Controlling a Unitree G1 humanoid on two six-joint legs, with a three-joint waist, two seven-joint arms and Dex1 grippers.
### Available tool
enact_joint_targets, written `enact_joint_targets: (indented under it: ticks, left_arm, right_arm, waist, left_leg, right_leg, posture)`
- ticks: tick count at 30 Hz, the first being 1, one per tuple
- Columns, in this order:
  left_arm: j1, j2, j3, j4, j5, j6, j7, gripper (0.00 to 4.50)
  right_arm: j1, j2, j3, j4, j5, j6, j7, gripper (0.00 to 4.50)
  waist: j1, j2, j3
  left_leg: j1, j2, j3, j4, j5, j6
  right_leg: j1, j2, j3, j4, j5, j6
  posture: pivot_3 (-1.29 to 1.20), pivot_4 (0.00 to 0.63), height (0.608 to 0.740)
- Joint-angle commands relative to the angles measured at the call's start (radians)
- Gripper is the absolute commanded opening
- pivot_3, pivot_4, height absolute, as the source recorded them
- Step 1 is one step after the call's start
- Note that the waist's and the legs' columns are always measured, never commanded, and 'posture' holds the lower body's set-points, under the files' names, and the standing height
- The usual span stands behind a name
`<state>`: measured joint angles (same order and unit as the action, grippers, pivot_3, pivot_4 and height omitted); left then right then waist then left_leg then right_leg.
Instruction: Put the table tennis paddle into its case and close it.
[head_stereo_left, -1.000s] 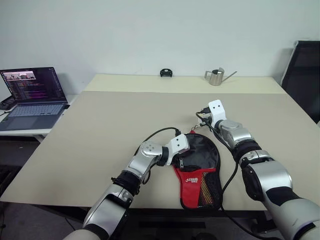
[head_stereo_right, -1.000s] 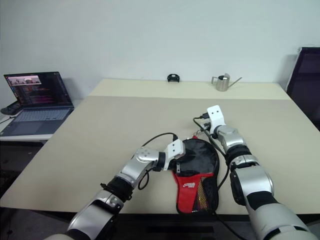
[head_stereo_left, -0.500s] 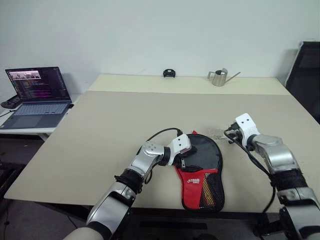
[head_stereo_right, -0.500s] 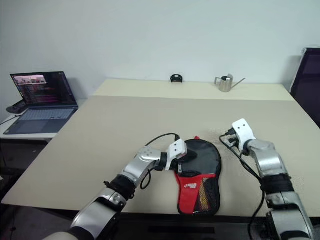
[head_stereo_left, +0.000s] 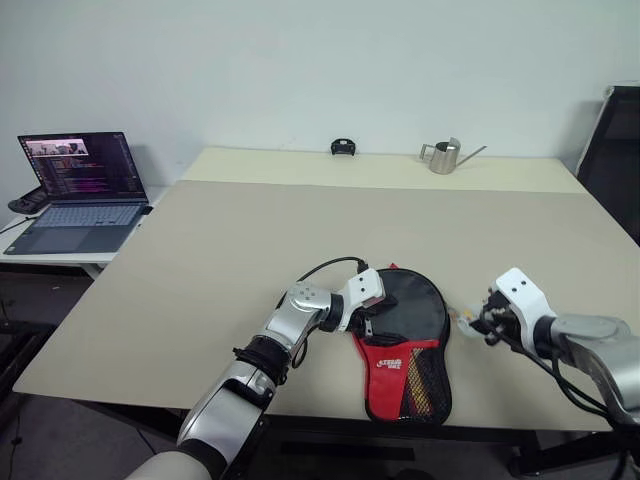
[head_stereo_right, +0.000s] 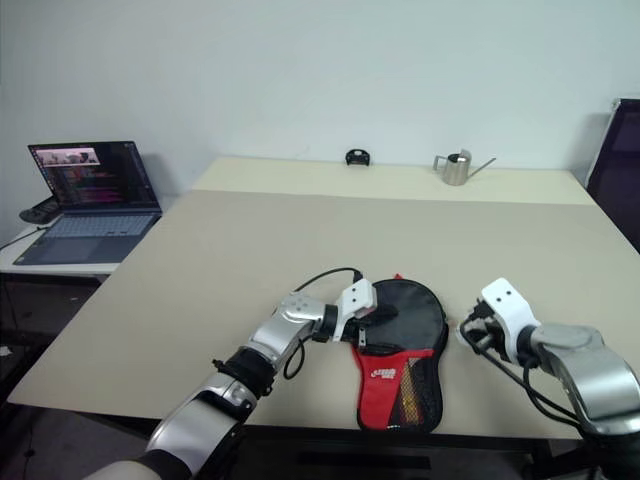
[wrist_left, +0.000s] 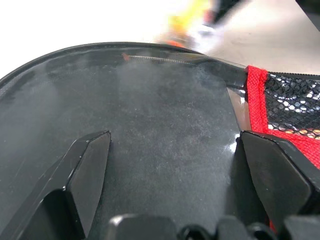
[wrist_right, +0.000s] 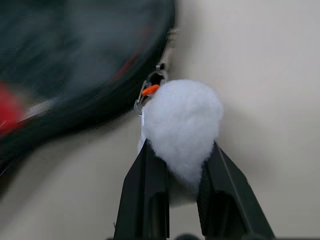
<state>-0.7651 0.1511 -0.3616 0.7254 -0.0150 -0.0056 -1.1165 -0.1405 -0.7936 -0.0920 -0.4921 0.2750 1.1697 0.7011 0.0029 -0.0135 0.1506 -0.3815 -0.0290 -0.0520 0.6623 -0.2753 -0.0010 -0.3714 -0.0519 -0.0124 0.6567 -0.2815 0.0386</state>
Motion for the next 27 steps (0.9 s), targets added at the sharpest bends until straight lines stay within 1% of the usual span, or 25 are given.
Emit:
enact_joint_targets:
  ticks: [1, 5, 9, 12, 16, 20, 27]
  left_arm:
    - [0.055, 0.02, -0.075, 0.113, 0.094, 0.027, -0.014, 4.5]
    - [0.052, 0.019, -0.077, 0.12, 0.096, 0.023, -0.017, 4.5]
    - [0.051, 0.017, -0.079, 0.124, 0.097, 0.022, -0.019, 4.5]
    - [0.052, 0.016, -0.079, 0.124, 0.098, 0.022, -0.02, 4.5]
    - [0.053, 0.016, -0.081, 0.126, 0.099, 0.021, -0.021, 4.5]
    - [0.052, 0.011, -0.084, 0.128, 0.101, 0.021, -0.019, 4.5]
    - [0.051, 0.007, -0.087, 0.127, 0.1, 0.022, -0.018, 4.5]
  right_arm:
    - [0.054, -0.042, -0.041, -0.084, 0.05, 0.039, 0.022, 0.31]
    - [0.117, -0.092, -0.062, -0.13, 0.093, 0.04, 0.052, 0.31]
    - [0.199, -0.167, -0.096, -0.172, 0.147, 0.021, 0.121, 0.31]
    - [0.25, -0.203, -0.132, -0.209, 0.202, 0.016, 0.171, 0.31]
    - [0.303, -0.23, -0.167, -0.266, 0.278, 0.008, 0.223, 0.31]
    - [0.362, -0.26, -0.179, -0.302, 0.319, -0.02, 0.259, 0.31]
    - [0.473, -0.314, -0.184, -0.337, 0.336, -0.092, 0.305, 0.31]
  waist:
    - [0.0, 0.0, -0.001]
    - [0.0, -0.002, -0.002]
    - [0.0, -0.004, -0.002]
    - [0.001, -0.005, -0.002]
    - [0.005, -0.006, -0.002]
    - [0.009, -0.007, -0.004]
    - [0.02, -0.009, -0.005]
  left_leg:
    - [0.0, 0.0, 0.0, 0.0, 0.0, 0.0]
    - [0.001, 0.0, 0.0, 0.0, 0.0, 0.0]
    - [0.001, 0.0, 0.0, 0.0, 0.0, 0.0]
    - [0.001, 0.0, 0.0, 0.0, 0.0, 0.0]
    - [0.0, 0.0, -0.001, 0.0, -0.001, 0.001]
    - [0.0, 0.0, -0.001, -0.001, -0.002, 0.002]
    - [-0.001, 0.0, -0.001, -0.001, -0.003, 0.003]
  right_leg:
    - [0.0, 0.0, 0.0, 0.0, 0.0, 0.0]
    - [0.001, 0.0, 0.0, 0.0, -0.002, 0.003]
    - [0.001, 0.0, 0.0, -0.001, -0.002, 0.004]
    - [0.002, 0.0, -0.001, -0.002, -0.003, 0.005]
    - [0.002, 0.0, -0.001, -0.004, -0.003, 0.005]
    - [0.004, 0.0, -0.002, -0.008, -0.002, 0.004]
    - [0.004, 0.0, -0.002, -0.01, -0.002, 0.004]
  posture:
    - [0.0, 0.15, 0.74]
    - [0.0, 0.15, 0.74]
    - [0.0, 0.15, 0.74]
    - [0.0, 0.15, 0.74]
    - [0.0, 0.15, 0.74]
    - [0.0, 0.15, 0.74]
    - [0.0, 0.15, 0.74]
